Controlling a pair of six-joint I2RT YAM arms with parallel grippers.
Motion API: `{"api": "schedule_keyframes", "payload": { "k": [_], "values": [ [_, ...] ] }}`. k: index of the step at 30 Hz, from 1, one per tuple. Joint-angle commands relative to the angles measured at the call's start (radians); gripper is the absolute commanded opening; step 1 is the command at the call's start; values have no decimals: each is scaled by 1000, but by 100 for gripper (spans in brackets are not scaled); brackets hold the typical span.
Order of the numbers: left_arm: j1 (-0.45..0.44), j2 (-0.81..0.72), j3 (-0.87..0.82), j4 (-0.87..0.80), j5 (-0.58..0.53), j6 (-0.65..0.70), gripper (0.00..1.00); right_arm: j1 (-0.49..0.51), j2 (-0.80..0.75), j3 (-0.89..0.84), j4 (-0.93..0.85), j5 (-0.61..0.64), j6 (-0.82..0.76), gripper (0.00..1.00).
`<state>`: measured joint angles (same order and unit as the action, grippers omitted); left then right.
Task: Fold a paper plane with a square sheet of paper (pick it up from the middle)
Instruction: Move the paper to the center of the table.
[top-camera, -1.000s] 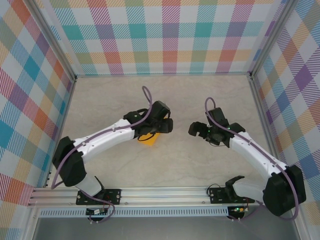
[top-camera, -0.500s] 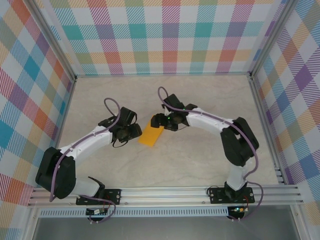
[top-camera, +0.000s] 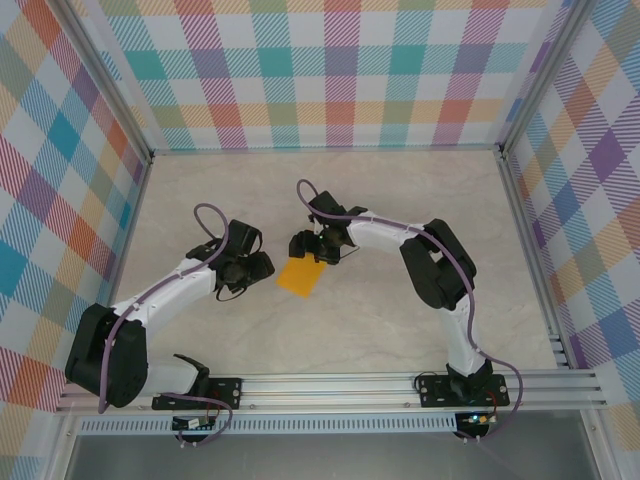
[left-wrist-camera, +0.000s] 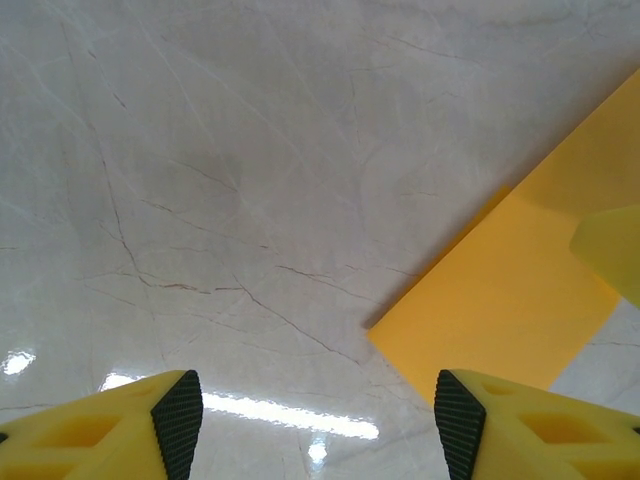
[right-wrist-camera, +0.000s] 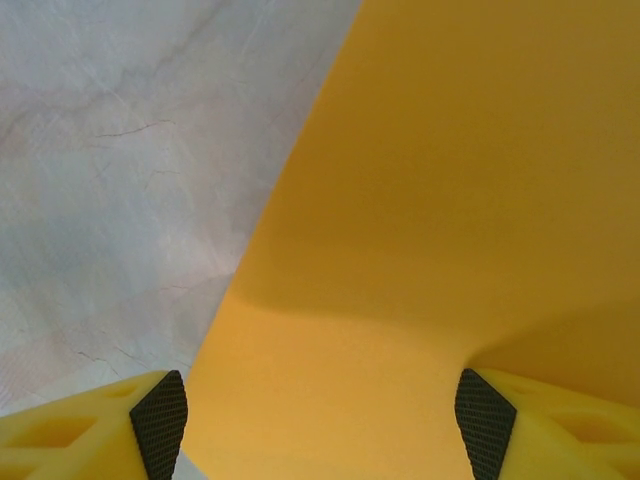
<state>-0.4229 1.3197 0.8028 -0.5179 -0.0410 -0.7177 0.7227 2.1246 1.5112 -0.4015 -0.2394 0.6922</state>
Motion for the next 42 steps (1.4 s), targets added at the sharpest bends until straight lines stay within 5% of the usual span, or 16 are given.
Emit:
{"api": "schedule_keyframes", "payload": {
  "k": [1,17,23,26,31,39,42],
  "values": [
    [16,-23,-7,11,28,-4,67,-2,6,-17,-71,16,-40,75],
    [16,-4,10,24,100,24,79,-2,-155,-356,-33,12,-145,75],
    [12,-32,-10,73,204,30,81,-5,-280,-483,-39,49,-212,75],
    [-11,-51,-36,130,262,18,73,-11,-359,-495,-25,58,-197,75],
    [-81,-76,-93,250,324,-47,46,-11,-457,-501,76,44,-41,68],
    [-218,-5,-143,447,364,-145,22,-12,-355,-521,255,-112,105,41],
    [-260,64,-137,497,375,-165,17,-11,-323,-507,256,-129,99,39]
  ]
}}
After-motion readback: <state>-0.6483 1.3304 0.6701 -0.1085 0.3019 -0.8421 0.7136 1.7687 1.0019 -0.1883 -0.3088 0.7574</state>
